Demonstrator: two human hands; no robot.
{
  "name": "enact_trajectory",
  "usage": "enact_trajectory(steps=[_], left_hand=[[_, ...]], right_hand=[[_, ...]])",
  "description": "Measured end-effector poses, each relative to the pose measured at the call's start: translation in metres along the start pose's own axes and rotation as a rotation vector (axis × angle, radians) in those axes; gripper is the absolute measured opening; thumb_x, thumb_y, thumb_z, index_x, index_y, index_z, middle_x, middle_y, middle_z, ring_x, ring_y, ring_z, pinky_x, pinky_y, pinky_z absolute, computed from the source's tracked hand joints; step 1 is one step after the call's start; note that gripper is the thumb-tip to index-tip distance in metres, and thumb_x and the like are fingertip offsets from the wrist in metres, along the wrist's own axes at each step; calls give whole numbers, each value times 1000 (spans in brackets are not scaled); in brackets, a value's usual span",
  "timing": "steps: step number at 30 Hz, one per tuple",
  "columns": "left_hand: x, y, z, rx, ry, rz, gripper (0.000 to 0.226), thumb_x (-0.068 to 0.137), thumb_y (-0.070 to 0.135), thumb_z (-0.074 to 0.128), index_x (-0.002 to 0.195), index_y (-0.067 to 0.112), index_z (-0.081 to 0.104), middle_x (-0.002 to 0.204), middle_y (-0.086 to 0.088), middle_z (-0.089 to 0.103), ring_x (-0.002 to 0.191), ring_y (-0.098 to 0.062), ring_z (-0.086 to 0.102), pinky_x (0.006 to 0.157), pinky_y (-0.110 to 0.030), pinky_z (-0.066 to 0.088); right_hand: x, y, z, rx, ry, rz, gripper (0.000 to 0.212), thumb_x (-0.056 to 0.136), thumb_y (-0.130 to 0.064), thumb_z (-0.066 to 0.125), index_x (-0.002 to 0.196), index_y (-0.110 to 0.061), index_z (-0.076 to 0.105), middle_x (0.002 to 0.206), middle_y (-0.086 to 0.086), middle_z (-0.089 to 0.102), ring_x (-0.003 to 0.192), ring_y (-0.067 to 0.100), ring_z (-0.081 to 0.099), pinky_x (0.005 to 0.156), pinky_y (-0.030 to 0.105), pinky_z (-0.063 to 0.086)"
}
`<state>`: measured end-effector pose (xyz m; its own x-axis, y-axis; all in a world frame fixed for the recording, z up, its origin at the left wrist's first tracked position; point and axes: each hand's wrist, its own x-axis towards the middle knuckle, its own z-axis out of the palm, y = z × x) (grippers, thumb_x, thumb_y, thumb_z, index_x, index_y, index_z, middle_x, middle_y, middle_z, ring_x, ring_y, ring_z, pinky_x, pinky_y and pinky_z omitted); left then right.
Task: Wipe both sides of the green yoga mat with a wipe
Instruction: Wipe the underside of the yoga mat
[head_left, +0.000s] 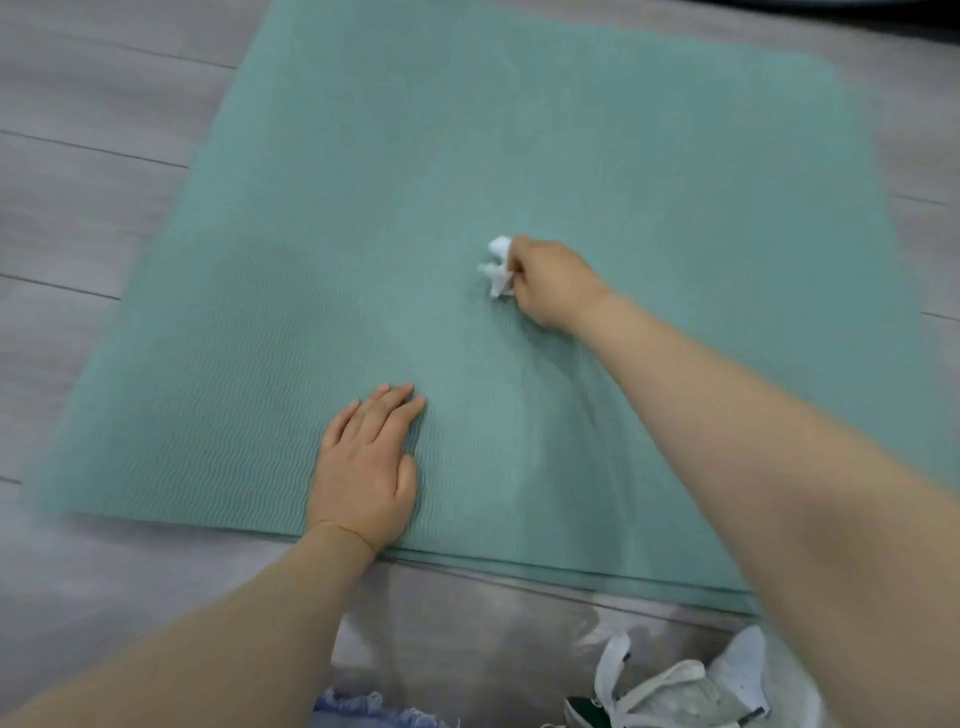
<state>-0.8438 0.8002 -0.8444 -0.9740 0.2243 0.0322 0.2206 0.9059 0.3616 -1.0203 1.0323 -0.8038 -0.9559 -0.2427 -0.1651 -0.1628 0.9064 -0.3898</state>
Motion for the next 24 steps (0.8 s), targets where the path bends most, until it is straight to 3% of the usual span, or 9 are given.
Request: enact_trajectory(steps=[2, 5, 8, 11, 14, 17, 19, 22, 24], left_hand=[[1, 0, 0, 2, 5, -5, 59, 76, 22, 36, 130, 15, 60, 141, -1, 55, 134, -16, 41, 115, -31, 19], [2, 0, 0, -5, 0, -1, 60, 75, 22, 36, 129, 16, 61, 141, -1, 56, 134, -18, 44, 113, -33, 22], [1, -1, -1, -9, 5, 5, 60, 74, 22, 36, 128, 14, 61, 140, -3, 57, 133, -18, 43, 113, -35, 24], [1, 0, 0, -7, 7, 4, 60, 74, 22, 36, 128, 14, 62, 140, -2, 57, 134, -16, 41, 113, -35, 24], [1, 0, 0, 7, -10, -3, 60, 76, 22, 34, 130, 15, 60, 142, 0, 54, 136, -16, 41, 115, -36, 23], [0, 0, 0, 15, -24, -6, 60, 78, 22, 34, 131, 16, 59, 143, 1, 53, 136, -17, 42, 116, -36, 22], [0, 0, -1, 17, -30, -9, 59, 78, 22, 34, 132, 16, 59, 143, 0, 53, 136, -17, 42, 116, -36, 21], [1, 0, -1, 8, -17, -7, 59, 77, 22, 35, 131, 16, 60, 141, -1, 55, 135, -16, 41, 116, -34, 20], [1, 0, -1, 10, -17, -12, 59, 76, 22, 35, 130, 16, 60, 141, -1, 55, 135, -17, 43, 115, -33, 20]], right_hand=[[1, -4, 4, -56, 146, 115, 28, 90, -10, 47, 117, -8, 55, 119, 16, 63, 107, 35, 58, 81, 31, 42], [-58, -36, 30, 38, 46, -175, 24, 85, -11, 45, 103, -7, 60, 108, 17, 67, 96, 36, 61, 78, 35, 44], [-147, -53, 40, 84, -327, -631, 13, 79, -16, 46, 83, -11, 57, 79, 13, 64, 70, 34, 58, 61, 36, 49], [-155, -47, 35, -57, -647, -973, 8, 78, -12, 63, 85, -10, 62, 76, 12, 63, 69, 33, 58, 62, 35, 49], [-75, -19, 18, 27, -381, -624, 21, 90, -25, 51, 91, -20, 71, 92, 1, 72, 89, 19, 66, 89, 26, 47], [-8, 22, -5, -76, 104, -54, 30, 91, -28, 55, 116, -13, 62, 116, 12, 66, 107, 31, 61, 88, 29, 43], [-5, 17, 5, -14, 253, 213, 32, 91, -27, 53, 116, -9, 59, 117, 16, 65, 106, 34, 60, 84, 34, 46], [-54, -17, 39, 66, 224, -176, 22, 81, -21, 55, 100, -15, 64, 96, 12, 70, 86, 34, 65, 74, 35, 49], [-117, -31, 49, 84, -24, -568, 5, 77, -16, 57, 80, -15, 54, 74, 8, 60, 69, 30, 54, 63, 34, 40]])
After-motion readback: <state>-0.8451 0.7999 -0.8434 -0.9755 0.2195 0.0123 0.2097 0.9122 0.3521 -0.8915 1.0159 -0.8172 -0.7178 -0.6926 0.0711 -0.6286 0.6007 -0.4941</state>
